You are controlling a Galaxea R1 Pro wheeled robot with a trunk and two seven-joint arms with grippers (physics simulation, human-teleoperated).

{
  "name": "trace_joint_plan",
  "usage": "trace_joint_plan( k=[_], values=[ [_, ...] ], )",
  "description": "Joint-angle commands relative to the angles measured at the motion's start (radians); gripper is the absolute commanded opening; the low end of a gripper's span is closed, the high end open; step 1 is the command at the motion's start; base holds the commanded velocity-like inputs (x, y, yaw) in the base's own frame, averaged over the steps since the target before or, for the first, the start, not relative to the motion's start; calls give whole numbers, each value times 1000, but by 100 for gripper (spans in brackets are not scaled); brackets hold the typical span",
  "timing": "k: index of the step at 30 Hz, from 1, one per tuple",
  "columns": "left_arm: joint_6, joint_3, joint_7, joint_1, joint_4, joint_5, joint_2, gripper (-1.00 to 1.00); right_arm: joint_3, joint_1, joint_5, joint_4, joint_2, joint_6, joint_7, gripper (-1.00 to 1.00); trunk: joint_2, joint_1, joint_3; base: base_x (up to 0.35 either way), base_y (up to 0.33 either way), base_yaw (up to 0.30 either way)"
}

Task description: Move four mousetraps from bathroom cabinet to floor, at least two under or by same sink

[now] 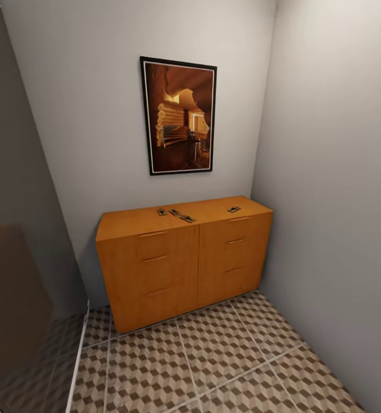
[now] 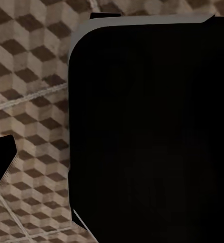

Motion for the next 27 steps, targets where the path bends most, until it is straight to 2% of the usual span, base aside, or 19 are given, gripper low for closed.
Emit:
trace_joint_plan(
  k=[1, 27],
  values=[
    [-1, 1, 1, 0, -1, 2, 0, 100, 0, 0, 0, 0, 0, -3, -1, 100, 0, 1, -1, 321, 0, 0],
    [0, 0, 1, 0, -1, 2, 0, 100, -1, 0, 1, 0, 0, -5, -2, 100, 0, 1, -1, 322, -3, 0]
  ],
)
